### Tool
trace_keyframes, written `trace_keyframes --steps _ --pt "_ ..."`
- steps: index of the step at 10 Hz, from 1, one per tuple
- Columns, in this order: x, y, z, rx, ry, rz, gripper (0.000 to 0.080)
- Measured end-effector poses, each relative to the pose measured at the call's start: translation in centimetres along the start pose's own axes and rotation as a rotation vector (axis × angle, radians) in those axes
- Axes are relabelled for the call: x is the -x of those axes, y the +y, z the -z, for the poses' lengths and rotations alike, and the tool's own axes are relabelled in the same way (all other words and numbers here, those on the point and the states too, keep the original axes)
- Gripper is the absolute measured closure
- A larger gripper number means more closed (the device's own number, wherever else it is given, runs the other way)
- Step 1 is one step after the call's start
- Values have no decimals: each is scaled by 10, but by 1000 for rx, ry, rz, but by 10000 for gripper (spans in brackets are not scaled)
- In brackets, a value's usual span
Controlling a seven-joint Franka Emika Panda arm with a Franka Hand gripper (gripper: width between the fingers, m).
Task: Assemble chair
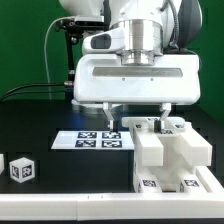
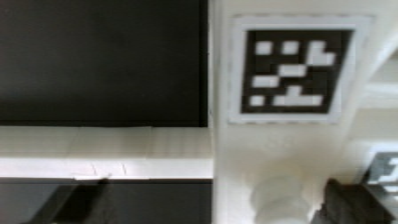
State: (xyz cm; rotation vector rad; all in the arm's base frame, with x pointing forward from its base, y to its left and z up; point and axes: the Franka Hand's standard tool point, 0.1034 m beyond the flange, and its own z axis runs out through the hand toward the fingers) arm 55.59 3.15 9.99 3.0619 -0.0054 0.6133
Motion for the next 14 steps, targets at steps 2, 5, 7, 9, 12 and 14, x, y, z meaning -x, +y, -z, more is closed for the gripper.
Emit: trace_keyframes --steps 2,5,7,9,12,14 --pt "-1 0 0 -1 -2 0 164" --pt "-11 -6 25 -27 -21 -6 151" --pt "-14 -13 52 -56 -41 -15 151" --pt "-15 -16 58 -62 -38 -17 151" --pt "-13 -16 56 -61 -42 -16 151" --pt "-13 -16 56 -61 -43 -16 151"
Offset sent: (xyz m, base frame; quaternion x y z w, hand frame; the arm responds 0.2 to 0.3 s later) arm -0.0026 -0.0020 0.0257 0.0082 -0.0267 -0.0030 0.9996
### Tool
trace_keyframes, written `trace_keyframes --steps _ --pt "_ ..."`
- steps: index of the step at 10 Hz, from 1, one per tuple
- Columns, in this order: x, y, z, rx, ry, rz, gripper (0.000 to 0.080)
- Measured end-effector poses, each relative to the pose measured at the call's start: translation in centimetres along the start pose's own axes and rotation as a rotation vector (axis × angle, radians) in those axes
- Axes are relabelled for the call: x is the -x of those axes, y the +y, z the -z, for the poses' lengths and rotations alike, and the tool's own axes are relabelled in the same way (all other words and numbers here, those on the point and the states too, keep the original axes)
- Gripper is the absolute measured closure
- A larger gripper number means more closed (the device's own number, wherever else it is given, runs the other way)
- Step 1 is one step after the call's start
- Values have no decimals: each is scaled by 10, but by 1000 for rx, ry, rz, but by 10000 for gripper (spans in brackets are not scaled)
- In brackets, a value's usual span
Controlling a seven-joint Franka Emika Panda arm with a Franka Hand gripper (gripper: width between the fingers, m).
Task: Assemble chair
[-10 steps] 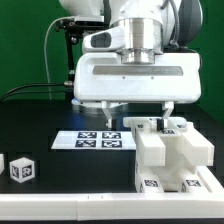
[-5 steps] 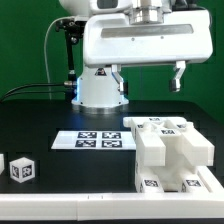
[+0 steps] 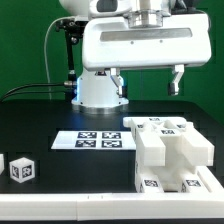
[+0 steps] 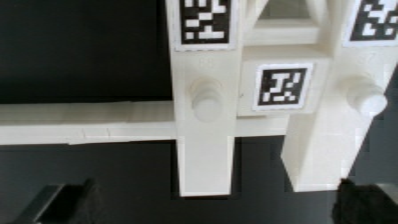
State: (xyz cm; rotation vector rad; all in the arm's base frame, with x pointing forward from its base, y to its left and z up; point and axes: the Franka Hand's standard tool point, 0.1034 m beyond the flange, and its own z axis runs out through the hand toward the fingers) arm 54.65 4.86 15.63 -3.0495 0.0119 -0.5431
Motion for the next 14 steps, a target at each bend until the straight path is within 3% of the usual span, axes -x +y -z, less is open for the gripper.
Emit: trace_keyframes --steps 2,4,6,9,12,14 --pt "2 -4 1 -4 -4 -32 151" --pt "27 -49 16 -40 -30 -179 151" --pt "44 -78 18 -39 -36 -222 151" --pt "44 -74 17 -40 -39 -225 151" --pt "90 -100 13 -60 -72 -317 151" --pt "109 -109 -5 -50 -70 -340 151"
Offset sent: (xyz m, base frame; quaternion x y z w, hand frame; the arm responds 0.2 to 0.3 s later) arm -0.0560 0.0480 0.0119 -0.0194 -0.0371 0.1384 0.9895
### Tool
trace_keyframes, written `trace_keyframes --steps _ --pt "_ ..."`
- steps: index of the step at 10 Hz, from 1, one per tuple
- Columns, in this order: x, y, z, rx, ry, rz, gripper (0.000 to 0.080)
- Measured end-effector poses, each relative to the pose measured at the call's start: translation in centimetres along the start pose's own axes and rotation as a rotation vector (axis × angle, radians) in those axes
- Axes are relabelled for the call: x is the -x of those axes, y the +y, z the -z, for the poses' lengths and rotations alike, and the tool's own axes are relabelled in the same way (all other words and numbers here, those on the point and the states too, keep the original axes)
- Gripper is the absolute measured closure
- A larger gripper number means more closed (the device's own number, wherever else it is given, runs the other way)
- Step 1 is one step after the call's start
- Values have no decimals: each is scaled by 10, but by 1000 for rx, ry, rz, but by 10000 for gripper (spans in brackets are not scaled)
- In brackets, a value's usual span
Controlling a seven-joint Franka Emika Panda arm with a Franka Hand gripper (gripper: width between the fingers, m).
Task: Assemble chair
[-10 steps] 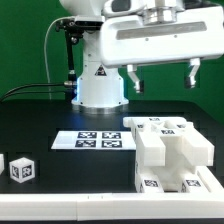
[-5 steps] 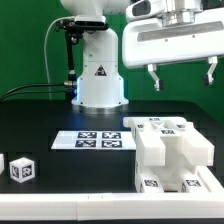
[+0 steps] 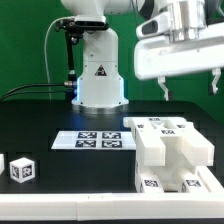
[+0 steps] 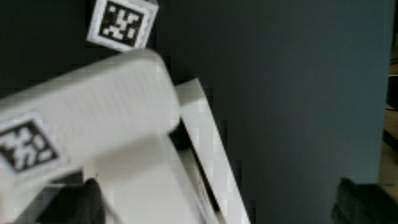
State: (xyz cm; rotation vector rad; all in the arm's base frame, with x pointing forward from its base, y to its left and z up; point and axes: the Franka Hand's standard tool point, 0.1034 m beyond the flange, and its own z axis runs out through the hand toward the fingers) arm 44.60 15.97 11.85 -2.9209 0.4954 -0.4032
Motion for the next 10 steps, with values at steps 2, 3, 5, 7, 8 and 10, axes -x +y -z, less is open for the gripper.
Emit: trace_keyframes --steps 2,3,5,7,8,10 --pt "-1 -3 2 -3 -2 27 151" --pt "2 -2 0 0 -4 29 151" --pt "28 6 -14 8 3 37 151" --pt "40 10 -21 17 -2 26 151" --pt "42 13 -25 23 1 23 151" --pt "45 23 -44 42 19 29 151"
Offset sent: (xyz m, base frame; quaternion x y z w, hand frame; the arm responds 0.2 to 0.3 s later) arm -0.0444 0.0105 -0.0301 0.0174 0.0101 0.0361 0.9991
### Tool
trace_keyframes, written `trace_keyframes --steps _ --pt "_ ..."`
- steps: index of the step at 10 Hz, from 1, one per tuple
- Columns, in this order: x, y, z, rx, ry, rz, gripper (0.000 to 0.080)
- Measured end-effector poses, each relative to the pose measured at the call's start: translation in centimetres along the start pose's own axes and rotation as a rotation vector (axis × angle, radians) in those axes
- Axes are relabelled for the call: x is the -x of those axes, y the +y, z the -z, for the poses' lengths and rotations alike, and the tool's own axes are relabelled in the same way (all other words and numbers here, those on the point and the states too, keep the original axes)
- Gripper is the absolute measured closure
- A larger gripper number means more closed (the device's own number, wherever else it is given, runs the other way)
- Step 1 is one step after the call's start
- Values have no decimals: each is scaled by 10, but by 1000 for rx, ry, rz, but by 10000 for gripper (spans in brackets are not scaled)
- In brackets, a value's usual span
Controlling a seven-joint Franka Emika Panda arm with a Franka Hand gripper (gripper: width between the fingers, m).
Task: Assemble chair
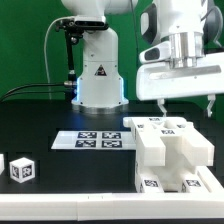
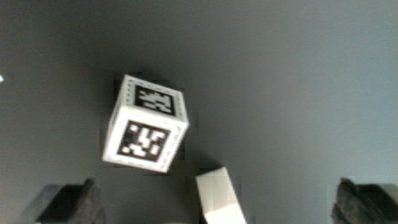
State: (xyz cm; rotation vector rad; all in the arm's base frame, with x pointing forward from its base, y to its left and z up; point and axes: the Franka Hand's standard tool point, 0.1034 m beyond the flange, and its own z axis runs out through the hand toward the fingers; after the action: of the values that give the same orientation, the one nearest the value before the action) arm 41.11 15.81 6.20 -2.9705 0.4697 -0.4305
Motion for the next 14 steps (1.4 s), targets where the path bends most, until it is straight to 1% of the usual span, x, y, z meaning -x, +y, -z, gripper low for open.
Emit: trace_keyframes --steps 2,6,7,8,9,14 --pt "3 6 -15 18 1 2 151" --pt "2 7 -16 21 3 20 151" --pt "3 12 -23 30 10 15 151" --pt "6 15 -36 44 17 8 151" --pt "8 14 -44 50 17 3 151" --pt "6 13 -55 59 16 20 151"
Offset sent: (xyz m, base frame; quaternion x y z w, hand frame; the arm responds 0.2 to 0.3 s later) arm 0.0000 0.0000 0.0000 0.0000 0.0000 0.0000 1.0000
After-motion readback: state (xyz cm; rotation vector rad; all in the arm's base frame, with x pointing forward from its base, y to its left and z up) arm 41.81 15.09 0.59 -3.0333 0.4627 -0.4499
